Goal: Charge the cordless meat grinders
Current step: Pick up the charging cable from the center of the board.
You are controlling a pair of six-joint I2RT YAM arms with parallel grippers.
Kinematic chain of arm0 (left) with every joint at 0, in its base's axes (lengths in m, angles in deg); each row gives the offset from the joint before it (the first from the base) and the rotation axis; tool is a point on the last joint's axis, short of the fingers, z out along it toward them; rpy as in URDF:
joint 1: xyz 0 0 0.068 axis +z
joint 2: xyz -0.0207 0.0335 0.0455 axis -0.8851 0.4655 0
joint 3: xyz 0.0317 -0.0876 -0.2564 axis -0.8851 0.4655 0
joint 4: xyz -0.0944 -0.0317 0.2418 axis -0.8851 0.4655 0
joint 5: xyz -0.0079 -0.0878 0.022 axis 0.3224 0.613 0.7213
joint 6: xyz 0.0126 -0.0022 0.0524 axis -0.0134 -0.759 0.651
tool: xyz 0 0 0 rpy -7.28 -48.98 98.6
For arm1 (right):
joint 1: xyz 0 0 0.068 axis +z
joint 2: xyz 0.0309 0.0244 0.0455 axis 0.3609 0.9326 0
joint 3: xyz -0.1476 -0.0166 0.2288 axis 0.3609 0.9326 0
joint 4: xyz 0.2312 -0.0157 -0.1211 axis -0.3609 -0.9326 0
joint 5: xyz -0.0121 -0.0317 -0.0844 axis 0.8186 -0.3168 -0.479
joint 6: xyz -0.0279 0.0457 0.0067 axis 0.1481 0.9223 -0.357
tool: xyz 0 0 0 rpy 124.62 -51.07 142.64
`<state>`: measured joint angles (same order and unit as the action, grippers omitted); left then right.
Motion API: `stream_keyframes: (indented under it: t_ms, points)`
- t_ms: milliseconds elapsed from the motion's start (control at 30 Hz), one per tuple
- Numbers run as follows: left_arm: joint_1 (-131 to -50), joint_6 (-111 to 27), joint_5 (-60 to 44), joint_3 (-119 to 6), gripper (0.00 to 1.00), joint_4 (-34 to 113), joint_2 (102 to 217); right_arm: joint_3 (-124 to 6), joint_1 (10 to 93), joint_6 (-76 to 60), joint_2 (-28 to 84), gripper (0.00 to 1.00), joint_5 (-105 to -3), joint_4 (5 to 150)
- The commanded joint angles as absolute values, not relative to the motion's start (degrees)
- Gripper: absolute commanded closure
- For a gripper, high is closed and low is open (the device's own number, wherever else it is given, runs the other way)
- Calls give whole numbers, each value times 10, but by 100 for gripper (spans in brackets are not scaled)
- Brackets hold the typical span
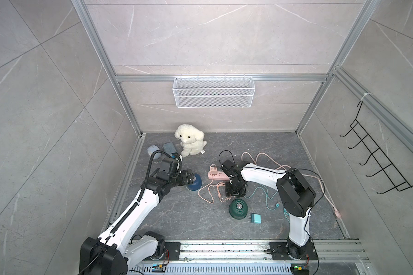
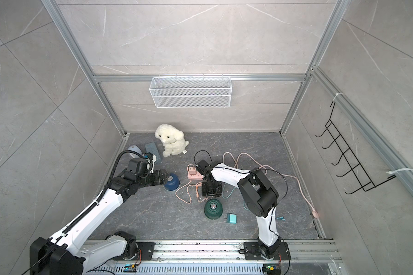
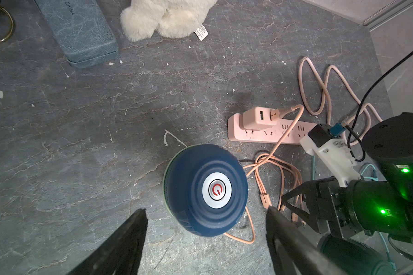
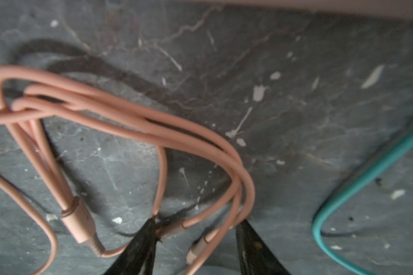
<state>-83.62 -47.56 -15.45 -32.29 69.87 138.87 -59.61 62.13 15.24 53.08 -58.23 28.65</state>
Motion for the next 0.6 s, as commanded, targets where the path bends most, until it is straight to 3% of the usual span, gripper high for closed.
stream_keyframes:
  t_ms: [0, 200, 567]
  points:
    - [-838, -462, -160, -330, 20, 682, 1391, -593, 622, 176, 556, 51, -558, 326]
    - [-838, -461, -165, -325, 20, 684, 1385, -612, 618, 186, 558, 73, -549, 343]
    - [-838, -458, -164, -322, 20, 682, 1386, -634, 585, 192, 532, 82, -491, 362]
